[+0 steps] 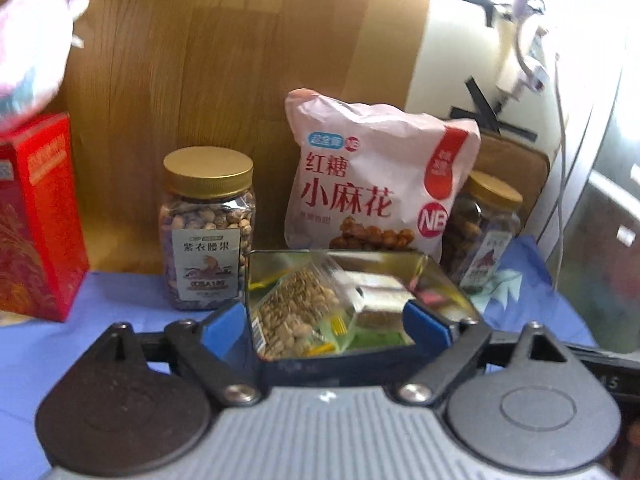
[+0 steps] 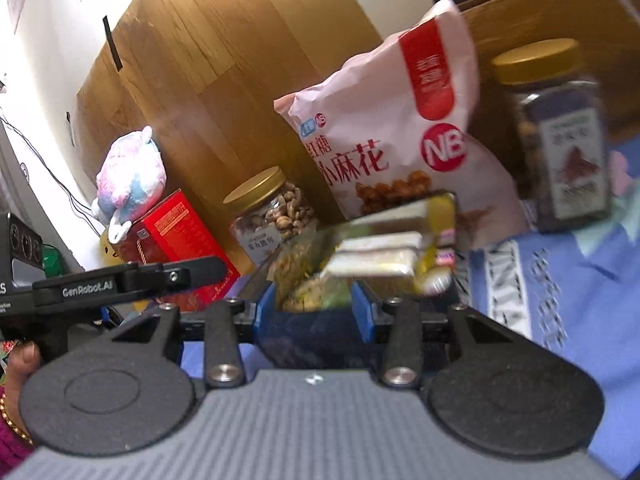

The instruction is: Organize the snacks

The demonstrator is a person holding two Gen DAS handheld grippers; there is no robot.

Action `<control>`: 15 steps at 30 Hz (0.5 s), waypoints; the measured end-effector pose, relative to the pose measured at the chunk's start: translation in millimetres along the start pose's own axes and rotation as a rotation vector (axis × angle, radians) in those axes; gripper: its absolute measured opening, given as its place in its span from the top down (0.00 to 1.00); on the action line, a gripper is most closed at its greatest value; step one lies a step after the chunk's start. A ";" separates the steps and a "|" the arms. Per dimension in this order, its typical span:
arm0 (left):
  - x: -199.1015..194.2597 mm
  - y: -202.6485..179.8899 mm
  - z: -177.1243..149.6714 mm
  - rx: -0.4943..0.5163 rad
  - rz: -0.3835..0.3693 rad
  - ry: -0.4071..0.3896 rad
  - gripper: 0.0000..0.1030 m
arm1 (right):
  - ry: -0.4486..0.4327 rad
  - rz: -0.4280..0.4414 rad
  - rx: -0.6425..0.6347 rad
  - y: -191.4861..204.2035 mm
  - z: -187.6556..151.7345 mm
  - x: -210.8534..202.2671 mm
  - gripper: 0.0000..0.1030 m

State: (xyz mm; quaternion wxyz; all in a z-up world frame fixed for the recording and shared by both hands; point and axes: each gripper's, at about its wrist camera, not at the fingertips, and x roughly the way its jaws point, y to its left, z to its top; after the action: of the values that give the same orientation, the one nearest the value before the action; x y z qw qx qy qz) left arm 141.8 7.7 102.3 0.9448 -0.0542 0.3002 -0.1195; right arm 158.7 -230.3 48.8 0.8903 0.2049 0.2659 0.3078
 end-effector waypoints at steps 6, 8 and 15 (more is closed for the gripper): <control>-27.0 -21.7 -23.8 0.047 0.055 0.004 0.00 | -0.023 -0.024 0.031 7.9 -33.9 -38.1 0.55; -34.6 -25.4 -31.6 0.045 0.062 0.012 0.00 | -0.027 -0.029 0.034 12.1 -43.5 -48.3 0.54; -54.9 -34.0 -56.6 0.036 0.131 0.050 0.00 | -0.032 -0.009 0.038 29.0 -62.4 -70.9 0.53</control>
State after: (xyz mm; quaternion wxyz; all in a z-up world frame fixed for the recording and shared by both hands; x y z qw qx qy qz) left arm 59.0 -12.7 92.6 0.9436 -0.0142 0.3244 -0.0642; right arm 61.2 -243.3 40.4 0.8917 0.2254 0.2585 0.2953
